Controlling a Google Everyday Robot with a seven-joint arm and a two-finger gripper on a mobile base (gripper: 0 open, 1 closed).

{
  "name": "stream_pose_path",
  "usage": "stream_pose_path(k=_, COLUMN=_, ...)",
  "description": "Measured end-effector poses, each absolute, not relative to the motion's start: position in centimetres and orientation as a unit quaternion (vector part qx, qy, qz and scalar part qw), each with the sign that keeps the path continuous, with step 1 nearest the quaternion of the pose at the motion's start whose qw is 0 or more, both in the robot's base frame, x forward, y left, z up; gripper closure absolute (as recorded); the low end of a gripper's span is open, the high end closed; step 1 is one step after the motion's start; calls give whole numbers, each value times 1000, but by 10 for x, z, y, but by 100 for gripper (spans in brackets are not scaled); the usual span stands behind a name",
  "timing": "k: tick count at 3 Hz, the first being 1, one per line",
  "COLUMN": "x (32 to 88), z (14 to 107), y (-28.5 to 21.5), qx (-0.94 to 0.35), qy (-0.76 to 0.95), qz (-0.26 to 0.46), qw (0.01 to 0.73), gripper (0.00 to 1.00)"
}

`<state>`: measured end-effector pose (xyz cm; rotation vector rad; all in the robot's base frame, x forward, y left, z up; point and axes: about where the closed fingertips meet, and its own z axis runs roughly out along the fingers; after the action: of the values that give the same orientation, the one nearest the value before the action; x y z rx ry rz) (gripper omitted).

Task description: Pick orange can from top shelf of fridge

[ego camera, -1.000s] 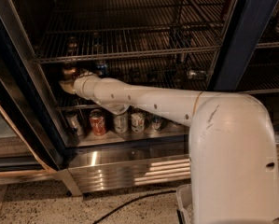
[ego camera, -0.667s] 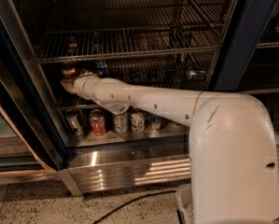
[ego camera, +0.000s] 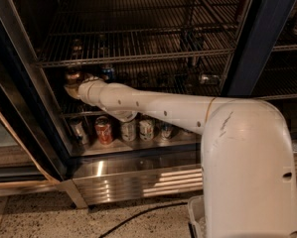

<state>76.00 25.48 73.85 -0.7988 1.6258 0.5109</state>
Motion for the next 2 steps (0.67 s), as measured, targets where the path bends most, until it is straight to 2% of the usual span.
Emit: stream_pose_path(k=2, x=755, z=742, y=256, qx=-348, qy=692, qz=225, qw=590, gripper=100)
